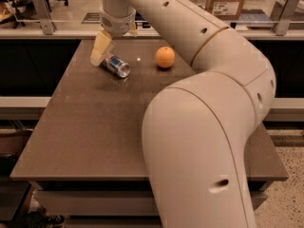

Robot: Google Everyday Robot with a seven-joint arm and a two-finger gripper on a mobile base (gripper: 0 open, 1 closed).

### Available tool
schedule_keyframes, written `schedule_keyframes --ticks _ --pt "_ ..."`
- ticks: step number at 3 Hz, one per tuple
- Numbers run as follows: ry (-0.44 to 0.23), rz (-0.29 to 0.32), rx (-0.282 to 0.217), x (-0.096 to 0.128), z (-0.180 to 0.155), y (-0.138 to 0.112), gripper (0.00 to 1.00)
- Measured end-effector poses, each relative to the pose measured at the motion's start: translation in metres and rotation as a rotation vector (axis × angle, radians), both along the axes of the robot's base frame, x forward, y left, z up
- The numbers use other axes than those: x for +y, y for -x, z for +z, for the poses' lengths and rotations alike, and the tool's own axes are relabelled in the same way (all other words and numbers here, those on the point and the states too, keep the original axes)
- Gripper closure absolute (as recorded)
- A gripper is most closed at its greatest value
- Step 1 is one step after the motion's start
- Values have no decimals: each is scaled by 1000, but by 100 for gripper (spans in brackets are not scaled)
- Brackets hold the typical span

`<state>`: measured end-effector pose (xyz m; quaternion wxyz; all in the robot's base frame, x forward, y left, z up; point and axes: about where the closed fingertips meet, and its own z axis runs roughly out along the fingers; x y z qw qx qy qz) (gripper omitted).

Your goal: Place redbull can upright

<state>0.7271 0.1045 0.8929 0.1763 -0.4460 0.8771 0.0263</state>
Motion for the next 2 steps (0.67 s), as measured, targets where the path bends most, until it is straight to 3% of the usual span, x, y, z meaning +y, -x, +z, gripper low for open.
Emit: schedule_keyframes --ticks 2 --pt "-55 -26 26 16 -11 1 0"
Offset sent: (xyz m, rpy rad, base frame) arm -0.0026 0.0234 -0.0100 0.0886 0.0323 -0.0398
